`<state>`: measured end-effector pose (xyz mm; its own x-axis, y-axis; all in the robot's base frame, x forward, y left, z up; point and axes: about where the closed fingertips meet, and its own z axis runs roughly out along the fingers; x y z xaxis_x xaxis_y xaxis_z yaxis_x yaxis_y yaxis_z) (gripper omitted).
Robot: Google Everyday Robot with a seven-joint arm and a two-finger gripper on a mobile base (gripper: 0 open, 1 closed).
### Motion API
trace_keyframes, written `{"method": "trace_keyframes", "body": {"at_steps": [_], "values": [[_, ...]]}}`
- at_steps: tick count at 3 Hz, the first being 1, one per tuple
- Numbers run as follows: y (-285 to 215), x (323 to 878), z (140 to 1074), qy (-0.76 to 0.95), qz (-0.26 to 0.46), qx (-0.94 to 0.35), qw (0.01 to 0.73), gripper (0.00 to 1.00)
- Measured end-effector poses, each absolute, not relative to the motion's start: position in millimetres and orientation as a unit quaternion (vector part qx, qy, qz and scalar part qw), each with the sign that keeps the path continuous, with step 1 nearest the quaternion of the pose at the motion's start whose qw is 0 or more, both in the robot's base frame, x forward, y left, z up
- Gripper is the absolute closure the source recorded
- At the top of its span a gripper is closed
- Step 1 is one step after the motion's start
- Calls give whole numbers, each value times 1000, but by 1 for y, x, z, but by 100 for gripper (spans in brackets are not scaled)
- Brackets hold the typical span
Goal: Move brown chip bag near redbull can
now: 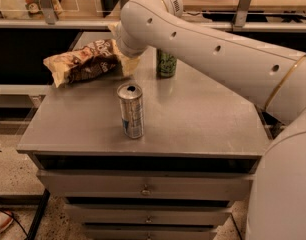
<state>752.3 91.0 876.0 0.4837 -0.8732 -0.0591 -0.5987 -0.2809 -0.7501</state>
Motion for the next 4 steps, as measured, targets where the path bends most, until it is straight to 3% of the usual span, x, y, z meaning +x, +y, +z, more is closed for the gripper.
{"method": "trace_keyframes", "body": {"at_steps": [3, 4], "values": [[82, 748, 883, 483, -139, -767, 399, 87], [72, 737, 891, 479, -108, -768, 411, 100]]}}
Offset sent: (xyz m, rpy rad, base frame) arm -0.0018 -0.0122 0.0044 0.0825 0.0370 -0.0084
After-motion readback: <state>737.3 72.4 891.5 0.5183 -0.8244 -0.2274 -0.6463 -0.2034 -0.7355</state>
